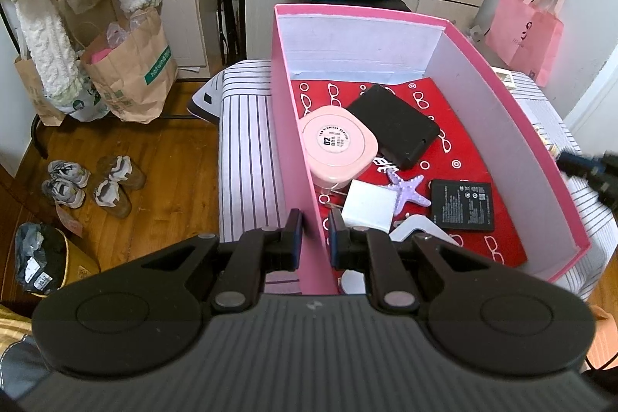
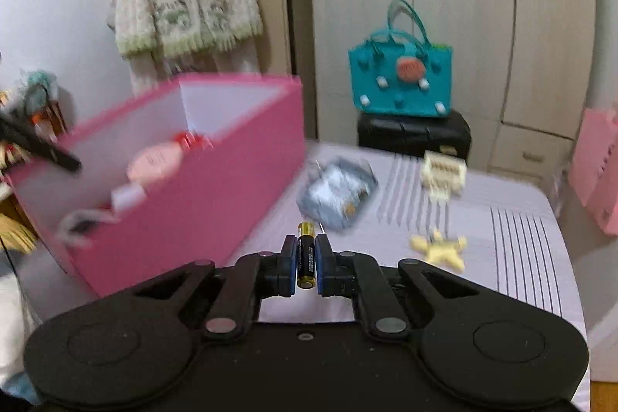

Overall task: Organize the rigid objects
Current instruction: 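Carry the AA battery into the pink box and release it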

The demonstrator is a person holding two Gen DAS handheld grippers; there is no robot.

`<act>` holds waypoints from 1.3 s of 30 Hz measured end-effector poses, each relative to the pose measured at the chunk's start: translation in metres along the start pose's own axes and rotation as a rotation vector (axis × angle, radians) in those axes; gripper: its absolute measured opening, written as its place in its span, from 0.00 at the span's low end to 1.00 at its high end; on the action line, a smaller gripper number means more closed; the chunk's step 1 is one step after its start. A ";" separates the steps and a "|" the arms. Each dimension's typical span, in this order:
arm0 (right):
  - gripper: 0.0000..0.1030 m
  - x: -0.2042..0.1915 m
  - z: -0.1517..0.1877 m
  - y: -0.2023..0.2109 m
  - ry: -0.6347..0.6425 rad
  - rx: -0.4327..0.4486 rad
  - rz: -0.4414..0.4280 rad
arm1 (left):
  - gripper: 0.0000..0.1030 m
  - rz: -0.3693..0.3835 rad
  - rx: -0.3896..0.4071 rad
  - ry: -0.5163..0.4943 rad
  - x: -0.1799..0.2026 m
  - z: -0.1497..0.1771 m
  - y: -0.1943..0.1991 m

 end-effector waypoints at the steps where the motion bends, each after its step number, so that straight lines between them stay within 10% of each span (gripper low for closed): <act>1: 0.11 0.000 -0.011 0.002 -0.043 0.005 -0.025 | 0.12 -0.003 -0.001 -0.001 0.001 -0.001 0.000; 12: 0.11 -0.060 -0.071 -0.016 -0.013 -0.047 -0.299 | 0.12 -0.025 -0.004 -0.001 0.005 -0.003 -0.004; 28: 0.11 -0.115 -0.051 -0.088 0.398 -0.328 -0.215 | 0.12 -0.038 -0.025 -0.004 0.008 -0.005 -0.006; 39: 0.15 -0.067 -0.078 -0.049 0.211 -0.182 -0.217 | 0.12 -0.036 -0.022 0.012 0.006 -0.006 -0.005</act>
Point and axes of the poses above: each gripper's, at about its wrist camera, not at the fingertips, and y roughly against the way its jaws point, x to its right, z to its underside, the point moved 6 cm from there along -y, roughly the way its jaws point
